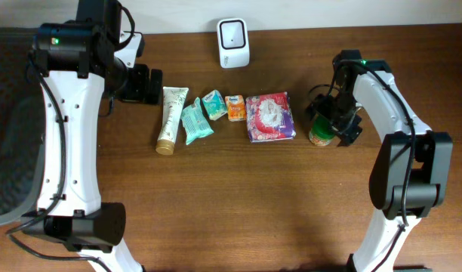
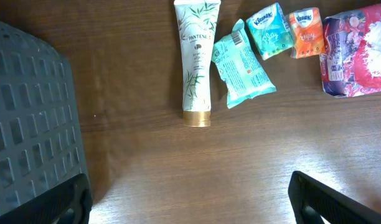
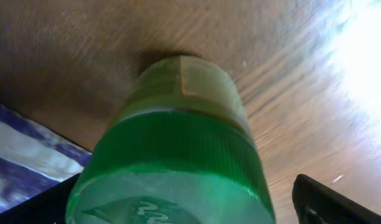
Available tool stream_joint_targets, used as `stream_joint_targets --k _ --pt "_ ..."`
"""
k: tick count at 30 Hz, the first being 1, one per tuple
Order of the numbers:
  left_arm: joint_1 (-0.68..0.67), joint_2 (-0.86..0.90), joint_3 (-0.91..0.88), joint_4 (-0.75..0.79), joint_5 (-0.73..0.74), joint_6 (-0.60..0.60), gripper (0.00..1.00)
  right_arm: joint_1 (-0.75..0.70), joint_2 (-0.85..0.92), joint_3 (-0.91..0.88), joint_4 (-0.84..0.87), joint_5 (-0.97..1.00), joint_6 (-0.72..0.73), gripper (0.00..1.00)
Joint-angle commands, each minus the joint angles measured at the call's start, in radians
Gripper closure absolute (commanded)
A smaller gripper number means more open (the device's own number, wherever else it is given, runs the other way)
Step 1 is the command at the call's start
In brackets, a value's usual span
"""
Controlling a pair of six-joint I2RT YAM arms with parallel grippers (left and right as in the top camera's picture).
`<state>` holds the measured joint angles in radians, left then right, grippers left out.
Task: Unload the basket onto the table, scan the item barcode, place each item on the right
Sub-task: 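Rotate the held jar with the right gripper to expose its barcode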
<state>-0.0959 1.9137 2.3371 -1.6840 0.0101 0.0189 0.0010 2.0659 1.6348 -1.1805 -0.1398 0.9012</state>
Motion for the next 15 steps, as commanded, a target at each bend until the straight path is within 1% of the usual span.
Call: stream_joint_targets --k 1,3,5,7,10,13,15 --pt "0.001 -0.009 -0.001 -0.001 -0.007 0.012 0.01 0.005 0.001 0.01 0.008 -0.033 0.444 0.01" --pt "0.001 -0.009 -0.001 -0.001 -0.007 0.012 0.01 0.005 0.001 0.008 0.018 -0.032 0.572 0.01" --pt "0.001 -0.009 -0.001 -0.001 -0.007 0.012 0.01 0.005 0.002 0.005 0.023 -0.032 0.658 0.01" --pt "0.001 -0.009 -0.001 -0.001 -0.007 0.012 0.01 0.006 0.002 0.0 0.025 -0.006 0.69 0.01" --pt "0.001 -0.009 -0.001 -0.001 -0.007 0.012 0.01 0.005 0.002 -0.019 0.026 0.095 0.718 0.01" --pt "0.001 -0.009 -0.001 -0.001 -0.007 0.012 0.01 0.005 0.002 -0.044 0.04 0.103 0.738 0.0" --pt "0.001 -0.009 -0.001 -0.001 -0.007 0.012 0.01 0.005 0.002 -0.06 0.045 0.1 0.739 0.1"
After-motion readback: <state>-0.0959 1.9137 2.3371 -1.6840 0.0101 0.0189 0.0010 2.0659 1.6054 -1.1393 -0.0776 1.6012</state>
